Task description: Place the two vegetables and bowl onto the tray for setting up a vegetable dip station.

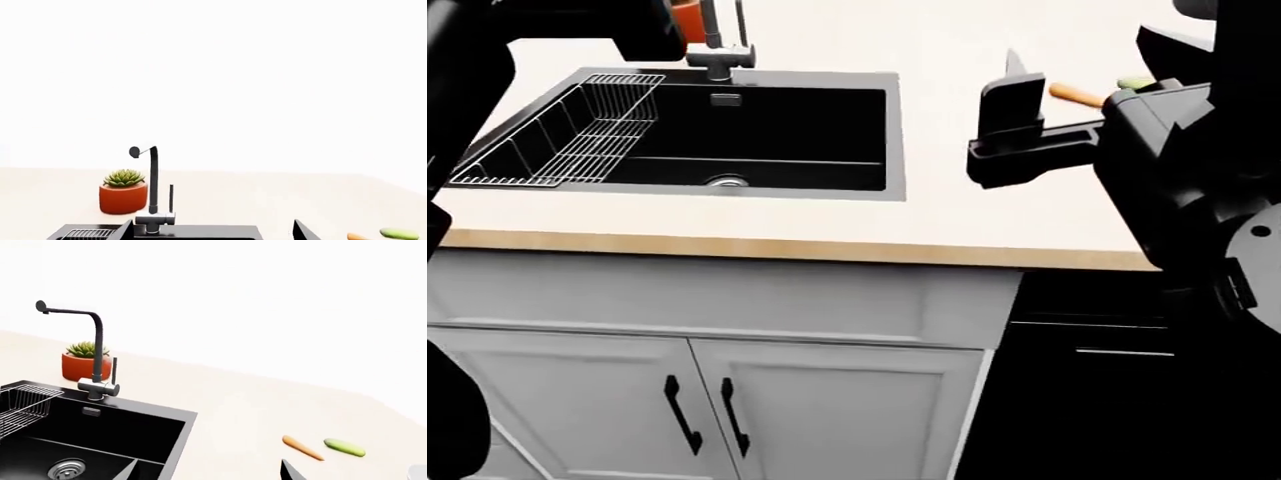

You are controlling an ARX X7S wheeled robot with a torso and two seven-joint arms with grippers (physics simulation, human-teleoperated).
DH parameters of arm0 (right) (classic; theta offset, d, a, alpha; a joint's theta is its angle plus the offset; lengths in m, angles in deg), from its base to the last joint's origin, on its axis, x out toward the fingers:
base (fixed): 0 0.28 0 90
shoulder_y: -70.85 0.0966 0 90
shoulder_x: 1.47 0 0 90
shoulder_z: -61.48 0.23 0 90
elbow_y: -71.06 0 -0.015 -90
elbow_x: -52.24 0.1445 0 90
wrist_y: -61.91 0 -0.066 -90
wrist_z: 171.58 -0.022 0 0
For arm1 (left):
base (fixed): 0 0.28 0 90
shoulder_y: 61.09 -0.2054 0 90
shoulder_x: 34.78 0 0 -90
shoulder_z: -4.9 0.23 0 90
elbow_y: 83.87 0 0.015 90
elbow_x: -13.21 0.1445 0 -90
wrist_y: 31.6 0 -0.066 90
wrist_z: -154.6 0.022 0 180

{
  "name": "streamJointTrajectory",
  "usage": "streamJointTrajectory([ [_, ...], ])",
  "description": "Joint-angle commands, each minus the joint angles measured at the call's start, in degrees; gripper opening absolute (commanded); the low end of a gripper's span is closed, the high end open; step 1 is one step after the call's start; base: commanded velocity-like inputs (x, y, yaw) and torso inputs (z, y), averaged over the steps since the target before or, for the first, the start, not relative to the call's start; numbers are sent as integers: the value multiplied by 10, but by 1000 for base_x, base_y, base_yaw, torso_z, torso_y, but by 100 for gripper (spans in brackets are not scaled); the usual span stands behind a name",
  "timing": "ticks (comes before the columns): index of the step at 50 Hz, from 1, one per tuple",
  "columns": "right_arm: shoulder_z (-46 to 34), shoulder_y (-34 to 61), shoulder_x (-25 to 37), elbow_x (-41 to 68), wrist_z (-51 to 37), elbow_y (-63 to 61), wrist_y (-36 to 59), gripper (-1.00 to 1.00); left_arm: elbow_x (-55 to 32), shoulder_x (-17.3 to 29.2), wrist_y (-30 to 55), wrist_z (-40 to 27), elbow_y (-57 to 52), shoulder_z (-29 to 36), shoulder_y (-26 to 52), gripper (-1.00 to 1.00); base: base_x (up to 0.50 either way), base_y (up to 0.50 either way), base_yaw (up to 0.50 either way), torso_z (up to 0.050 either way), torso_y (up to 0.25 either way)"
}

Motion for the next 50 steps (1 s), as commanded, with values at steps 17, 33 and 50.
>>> streamJointTrajectory([
  [17, -26, 3, 16, 2, 7, 0, -23, 100, 10, 12, -20, 15, -4, 13, -3, 100, 21, -500, 0, 0, 0],
  [33, -36, 1, 30, 5, 3, 2, -37, 100, 20, 19, -29, 25, -4, 19, -5, 100, 19, -500, 0, 0, 0],
  [50, -25, 0, 31, -8, 38, -14, -57, 100, 21, 27, -42, 26, -4, 27, -3, 100, 21, -500, 0, 0, 0],
])
